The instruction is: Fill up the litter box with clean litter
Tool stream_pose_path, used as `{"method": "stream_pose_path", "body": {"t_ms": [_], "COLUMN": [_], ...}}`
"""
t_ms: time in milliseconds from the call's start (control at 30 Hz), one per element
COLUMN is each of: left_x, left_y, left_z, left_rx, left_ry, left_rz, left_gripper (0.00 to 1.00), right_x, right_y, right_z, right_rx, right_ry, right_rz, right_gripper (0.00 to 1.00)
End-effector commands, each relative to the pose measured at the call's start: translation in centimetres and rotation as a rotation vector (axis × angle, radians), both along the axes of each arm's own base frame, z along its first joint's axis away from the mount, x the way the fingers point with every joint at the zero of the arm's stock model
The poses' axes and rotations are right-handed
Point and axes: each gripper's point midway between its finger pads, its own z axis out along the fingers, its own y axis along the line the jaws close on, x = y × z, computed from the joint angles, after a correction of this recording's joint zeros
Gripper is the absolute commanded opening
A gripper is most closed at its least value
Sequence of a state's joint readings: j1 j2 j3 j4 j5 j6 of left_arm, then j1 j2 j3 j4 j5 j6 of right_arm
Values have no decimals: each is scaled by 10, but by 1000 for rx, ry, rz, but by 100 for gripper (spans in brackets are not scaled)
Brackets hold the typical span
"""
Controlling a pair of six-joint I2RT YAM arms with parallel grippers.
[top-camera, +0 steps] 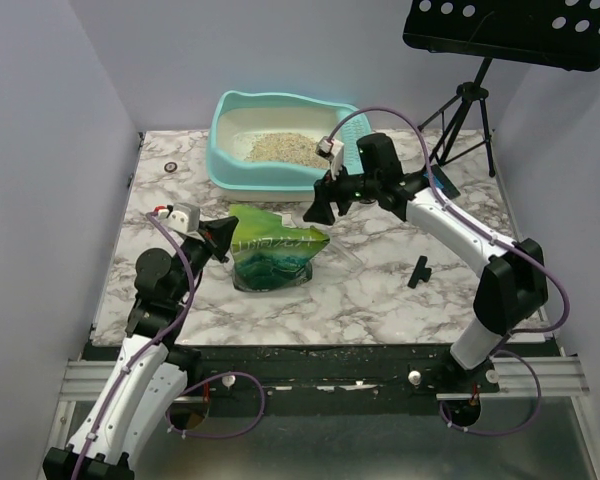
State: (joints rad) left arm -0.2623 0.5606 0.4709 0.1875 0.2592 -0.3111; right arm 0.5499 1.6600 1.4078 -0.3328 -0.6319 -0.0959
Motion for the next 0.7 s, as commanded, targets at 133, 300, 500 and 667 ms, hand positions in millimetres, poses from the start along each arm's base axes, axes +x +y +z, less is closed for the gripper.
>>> {"method": "stream_pose_path", "body": {"t_ms": [133, 300, 500, 667], "left_x": [3, 3, 1, 0], "left_y": [9, 13, 12, 13], "left_z": [15, 18, 19, 19], "left_rx": [-21, -22, -30, -33], "left_ry": [-37, -15, 10, 25], "left_rz": [60, 84, 79, 84], "left_gripper": [0, 25, 67, 76], "right_x": [-2, 7, 20, 23], "right_y": [32, 53, 73, 86], "right_z": [16, 10, -1, -13], "right_rx": [89, 108, 149, 174], "right_ry": [-42, 78, 184, 292], "right_rz": [240, 296, 285, 282], "right_gripper": [81, 82, 84, 87]}}
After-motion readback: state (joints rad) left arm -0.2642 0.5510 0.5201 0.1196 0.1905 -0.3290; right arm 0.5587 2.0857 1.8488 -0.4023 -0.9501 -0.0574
